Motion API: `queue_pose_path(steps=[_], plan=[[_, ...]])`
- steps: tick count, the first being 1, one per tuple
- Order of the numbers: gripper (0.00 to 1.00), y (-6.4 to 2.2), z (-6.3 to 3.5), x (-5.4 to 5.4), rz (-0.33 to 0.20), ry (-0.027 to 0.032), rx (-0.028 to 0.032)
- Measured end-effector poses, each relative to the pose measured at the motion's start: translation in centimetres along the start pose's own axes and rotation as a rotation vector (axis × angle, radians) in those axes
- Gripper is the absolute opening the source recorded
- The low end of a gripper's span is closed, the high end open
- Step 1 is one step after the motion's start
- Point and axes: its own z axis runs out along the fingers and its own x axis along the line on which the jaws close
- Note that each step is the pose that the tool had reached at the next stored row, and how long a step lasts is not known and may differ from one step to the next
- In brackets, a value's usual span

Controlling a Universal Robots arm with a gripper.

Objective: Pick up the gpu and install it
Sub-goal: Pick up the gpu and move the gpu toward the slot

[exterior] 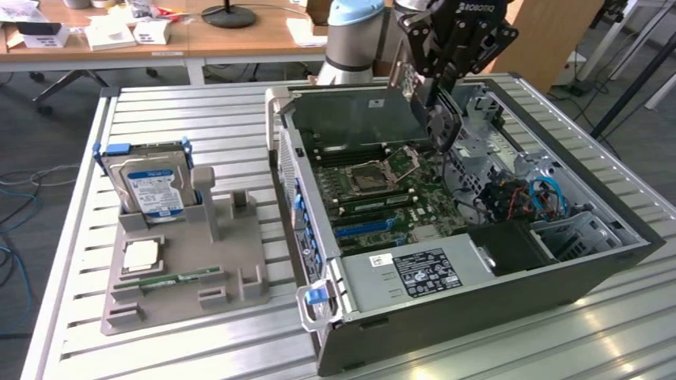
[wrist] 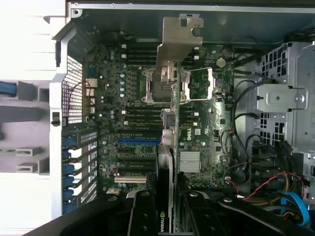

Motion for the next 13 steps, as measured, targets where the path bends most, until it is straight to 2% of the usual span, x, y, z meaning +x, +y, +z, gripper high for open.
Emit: queue_pose_path(steps=[5,9,13], plan=[[0.26,0.01,0.0,-0.72,0.0,-0.0001,-0.0001],[0.26,0.01,0.02,-0.73,0.0,-0.0002,-0.0003],[0.26,-0.01,0.49,-0.83,0.0,-0.0001,-0.0019]])
